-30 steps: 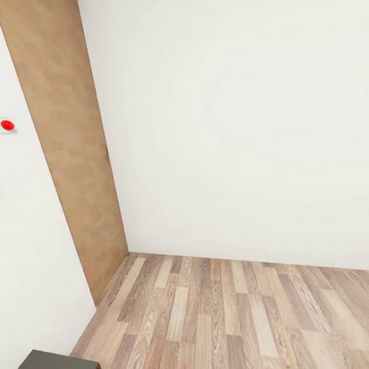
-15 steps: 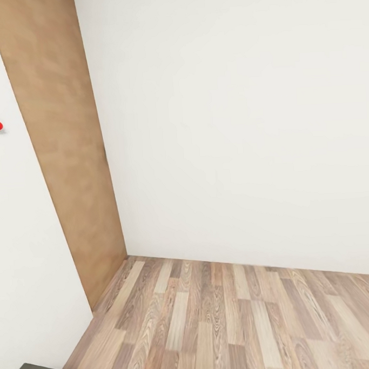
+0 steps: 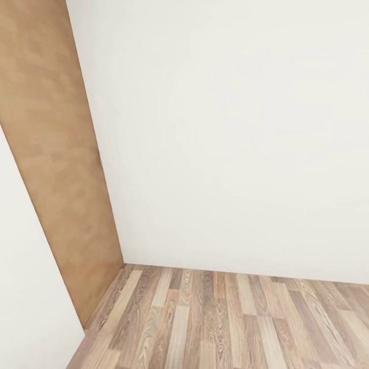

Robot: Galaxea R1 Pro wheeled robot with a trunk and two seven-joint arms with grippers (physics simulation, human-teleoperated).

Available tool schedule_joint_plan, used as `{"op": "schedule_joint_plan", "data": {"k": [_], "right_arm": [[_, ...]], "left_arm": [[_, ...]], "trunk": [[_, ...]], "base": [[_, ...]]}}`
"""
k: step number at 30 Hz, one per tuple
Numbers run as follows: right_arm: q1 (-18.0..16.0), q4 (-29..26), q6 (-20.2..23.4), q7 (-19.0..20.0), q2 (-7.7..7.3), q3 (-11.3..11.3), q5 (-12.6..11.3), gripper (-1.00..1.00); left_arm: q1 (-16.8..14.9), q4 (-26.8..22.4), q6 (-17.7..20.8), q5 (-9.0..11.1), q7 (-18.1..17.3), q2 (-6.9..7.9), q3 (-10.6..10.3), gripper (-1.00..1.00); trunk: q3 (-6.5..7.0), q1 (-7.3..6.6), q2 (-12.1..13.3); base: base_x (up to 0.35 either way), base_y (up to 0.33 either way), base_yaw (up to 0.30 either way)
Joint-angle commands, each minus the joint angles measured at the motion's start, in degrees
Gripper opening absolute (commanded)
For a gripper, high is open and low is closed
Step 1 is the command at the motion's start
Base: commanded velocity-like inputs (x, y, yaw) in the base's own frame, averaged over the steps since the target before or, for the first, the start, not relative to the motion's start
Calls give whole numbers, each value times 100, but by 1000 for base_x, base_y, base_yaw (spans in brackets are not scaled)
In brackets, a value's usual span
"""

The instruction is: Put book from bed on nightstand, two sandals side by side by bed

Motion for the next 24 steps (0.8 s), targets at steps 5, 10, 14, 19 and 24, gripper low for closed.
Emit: {"op": "schedule_joint_plan", "data": {"k": [5,10,14,19,24], "right_arm": [[-1,-12,-11,10,2,-13,-1,100],[-1,-15,-13,6,2,-14,0,100],[-1,-14,-10,5,1,-14,0,100],[-1,-10,-8,6,2,-14,0,100],[-1,-10,-7,5,2,-14,0,100]], "left_arm": [[-3,4,-19,8,2,-1,1,100],[-3,4,-20,8,3,-1,1,100],[-3,4,-22,8,2,-1,1,100],[-3,4,-25,8,2,-1,1,100],[-3,4,-26,8,2,-1,1,100]], "trunk": [[-5,3,-2],[-5,3,-2],[-5,3,-2],[-6,3,-2],[-9,3,-2]], "base": [[329,0,0],[328,0,0],[211,0,-20],[53,0,-159],[6,0,-159]]}}
